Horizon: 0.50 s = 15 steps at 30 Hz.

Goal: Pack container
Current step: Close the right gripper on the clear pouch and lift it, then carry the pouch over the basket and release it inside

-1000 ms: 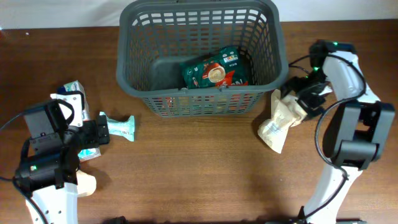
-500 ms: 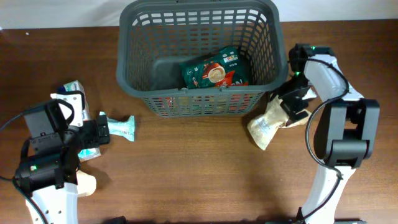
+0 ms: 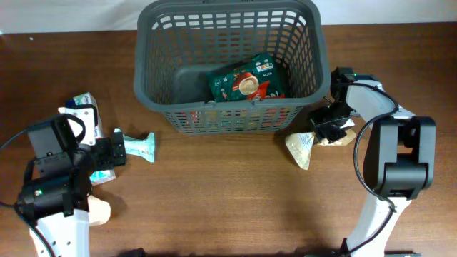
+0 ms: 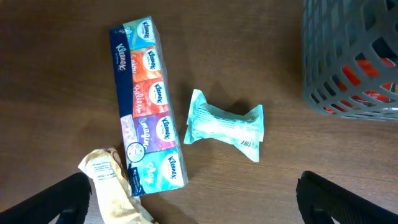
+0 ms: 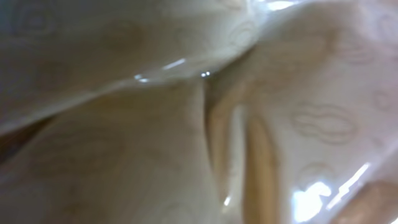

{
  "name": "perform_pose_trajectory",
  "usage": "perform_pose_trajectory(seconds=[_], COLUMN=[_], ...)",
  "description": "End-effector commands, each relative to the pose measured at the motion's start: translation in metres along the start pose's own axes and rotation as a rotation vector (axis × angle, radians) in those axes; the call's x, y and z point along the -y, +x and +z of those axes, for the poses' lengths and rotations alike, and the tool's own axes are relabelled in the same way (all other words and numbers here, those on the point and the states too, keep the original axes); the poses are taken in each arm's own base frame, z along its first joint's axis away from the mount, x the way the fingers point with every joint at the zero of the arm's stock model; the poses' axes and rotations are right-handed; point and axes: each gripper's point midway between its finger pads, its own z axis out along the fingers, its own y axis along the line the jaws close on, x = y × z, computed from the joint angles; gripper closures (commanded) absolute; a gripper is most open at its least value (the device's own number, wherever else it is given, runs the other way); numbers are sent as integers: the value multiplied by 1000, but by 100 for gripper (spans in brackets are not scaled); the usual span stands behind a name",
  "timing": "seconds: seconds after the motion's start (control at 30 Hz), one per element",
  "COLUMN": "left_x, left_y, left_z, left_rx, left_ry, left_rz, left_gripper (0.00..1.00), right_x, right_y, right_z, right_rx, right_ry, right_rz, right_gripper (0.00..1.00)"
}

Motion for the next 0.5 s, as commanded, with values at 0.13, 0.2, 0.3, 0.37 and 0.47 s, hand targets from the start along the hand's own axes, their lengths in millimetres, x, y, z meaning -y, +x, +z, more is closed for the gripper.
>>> perform_pose_trajectory(seconds=[0.13,0.2,0.3,0.37,0.47], left_x=[2,2,2,2,2], left_y=[3,3,3,3,3], left_z=[2,2,2,2,2], left_rx=[-8,-8,-8,-6,-6], left_ry=[14,14,14,14,14], left_rz=[13,13,13,14,21], left_gripper=[1,1,1,1,4], right_x=[53,76,106,129,125], right_y=[-47,-78,-103,-126,-146], right_z=[6,-7,-21,-43,-92], right_rx=[-28,-28,-13,54,133], right_ry=[53,8,-1,49,53], right_rz=[181,213,200,91,-58], right_gripper=[97,97,97,96,96])
